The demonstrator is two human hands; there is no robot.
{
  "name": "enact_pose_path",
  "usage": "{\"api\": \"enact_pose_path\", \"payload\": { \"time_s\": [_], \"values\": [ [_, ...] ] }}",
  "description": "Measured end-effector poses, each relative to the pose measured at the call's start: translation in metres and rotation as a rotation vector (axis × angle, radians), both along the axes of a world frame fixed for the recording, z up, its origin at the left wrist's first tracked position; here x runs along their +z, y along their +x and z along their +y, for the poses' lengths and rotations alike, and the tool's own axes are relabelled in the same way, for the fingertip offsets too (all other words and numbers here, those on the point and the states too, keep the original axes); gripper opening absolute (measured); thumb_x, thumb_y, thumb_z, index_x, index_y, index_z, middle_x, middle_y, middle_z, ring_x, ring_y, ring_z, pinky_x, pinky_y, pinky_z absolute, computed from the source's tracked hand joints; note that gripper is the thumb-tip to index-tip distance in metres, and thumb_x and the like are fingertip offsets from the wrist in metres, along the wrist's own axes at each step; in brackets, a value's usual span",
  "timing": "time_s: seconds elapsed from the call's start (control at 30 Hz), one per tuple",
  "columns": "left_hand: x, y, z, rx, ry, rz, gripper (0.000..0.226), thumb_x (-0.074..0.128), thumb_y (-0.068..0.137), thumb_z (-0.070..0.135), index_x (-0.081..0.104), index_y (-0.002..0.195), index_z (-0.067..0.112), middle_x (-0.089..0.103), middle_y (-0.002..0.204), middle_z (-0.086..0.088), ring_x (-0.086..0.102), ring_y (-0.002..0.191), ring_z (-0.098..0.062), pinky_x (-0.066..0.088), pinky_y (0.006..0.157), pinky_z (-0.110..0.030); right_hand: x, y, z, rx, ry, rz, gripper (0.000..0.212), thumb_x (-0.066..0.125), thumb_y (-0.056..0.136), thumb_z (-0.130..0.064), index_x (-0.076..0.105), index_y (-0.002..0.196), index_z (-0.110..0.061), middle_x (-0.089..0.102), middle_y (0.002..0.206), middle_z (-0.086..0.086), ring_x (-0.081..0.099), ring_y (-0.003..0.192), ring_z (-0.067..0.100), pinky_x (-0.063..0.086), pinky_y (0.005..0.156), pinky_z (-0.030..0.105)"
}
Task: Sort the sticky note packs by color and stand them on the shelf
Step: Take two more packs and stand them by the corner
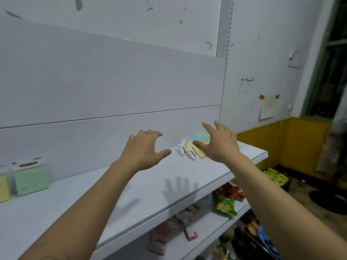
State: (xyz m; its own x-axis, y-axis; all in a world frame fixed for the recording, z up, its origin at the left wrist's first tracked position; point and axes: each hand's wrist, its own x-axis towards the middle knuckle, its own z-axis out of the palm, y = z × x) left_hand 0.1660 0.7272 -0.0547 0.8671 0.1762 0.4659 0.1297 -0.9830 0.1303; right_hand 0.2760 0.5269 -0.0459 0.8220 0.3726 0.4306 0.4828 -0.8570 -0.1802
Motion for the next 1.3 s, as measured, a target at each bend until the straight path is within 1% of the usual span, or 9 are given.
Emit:
{"api": "enact_pose_path", "payload": {
  "time_s": [0.2,0.33,0.43,0.63,0.87,1.1,1.3],
  "values": [
    [-0.004,0.052,-0.091,-0.1,-0.012,0.01,0.067,0.05,0.086,0.061,0.037,0.142,0.026,0.044,0.145,0.003,0.037,0.133,-0.02,0.031,0.107,-0.04,0.001,0.03,-0.112,-0.148,0.017,-0.002,0.077,0.043,0.085,-0.07,0.02,0.15,-0.035,0.014,0.16,0.007,0.015,0.146,0.028,0.015,0.116,0.049],
    [-0.005,0.084,-0.14,-0.159,0.007,0.016,0.066,0.05,0.086,0.062,0.039,0.14,0.026,0.047,0.142,0.003,0.04,0.129,-0.021,0.033,0.103,-0.04,-0.002,0.046,-0.167,-0.187,0.029,0.01,0.076,0.045,0.086,-0.068,0.023,0.149,-0.033,0.018,0.159,0.007,0.015,0.146,0.029,0.017,0.116,0.051],
    [-0.009,0.107,-0.166,-0.187,0.007,0.023,0.066,0.05,0.085,0.062,0.04,0.14,0.026,0.047,0.142,0.003,0.04,0.13,-0.021,0.033,0.103,-0.04,-0.008,0.059,-0.196,-0.194,0.047,0.013,0.075,0.049,0.085,-0.065,0.027,0.148,-0.033,0.021,0.159,0.004,0.018,0.145,0.027,0.019,0.115,0.05],
    [-0.023,0.14,-0.172,-0.179,0.01,0.062,0.065,0.051,0.085,0.061,0.041,0.139,0.026,0.047,0.142,0.002,0.039,0.13,-0.021,0.032,0.103,-0.041,-0.03,0.087,-0.206,-0.18,0.049,0.056,0.074,0.052,0.085,-0.064,0.027,0.148,-0.034,0.02,0.159,0.003,0.019,0.145,0.025,0.019,0.115,0.048],
    [-0.04,0.205,-0.144,-0.169,-0.002,0.089,0.064,0.051,0.085,0.06,0.042,0.138,0.027,0.049,0.139,0.002,0.043,0.126,-0.021,0.035,0.101,-0.041,-0.049,0.146,-0.181,-0.179,0.019,0.099,0.074,0.053,0.085,-0.063,0.026,0.149,-0.034,0.02,0.159,0.002,0.019,0.145,0.024,0.019,0.115,0.047],
    [-0.05,0.281,-0.104,-0.176,-0.062,0.088,0.062,0.054,0.086,0.057,0.043,0.138,0.026,0.047,0.142,0.002,0.039,0.131,-0.021,0.031,0.104,-0.04,-0.044,0.217,-0.15,-0.194,-0.039,0.103,0.075,0.053,0.085,-0.063,0.026,0.149,-0.034,0.02,0.159,0.002,0.018,0.146,0.024,0.017,0.115,0.048],
    [-0.058,0.337,-0.084,-0.199,-0.081,0.094,0.063,0.055,0.085,0.058,0.043,0.137,0.025,0.049,0.141,0.001,0.042,0.129,-0.022,0.032,0.104,-0.04,-0.047,0.268,-0.138,-0.25,-0.079,0.134,0.077,0.053,0.084,-0.064,0.024,0.149,-0.033,0.021,0.159,0.002,0.02,0.145,0.024,0.018,0.115,0.049]
  ]
}}
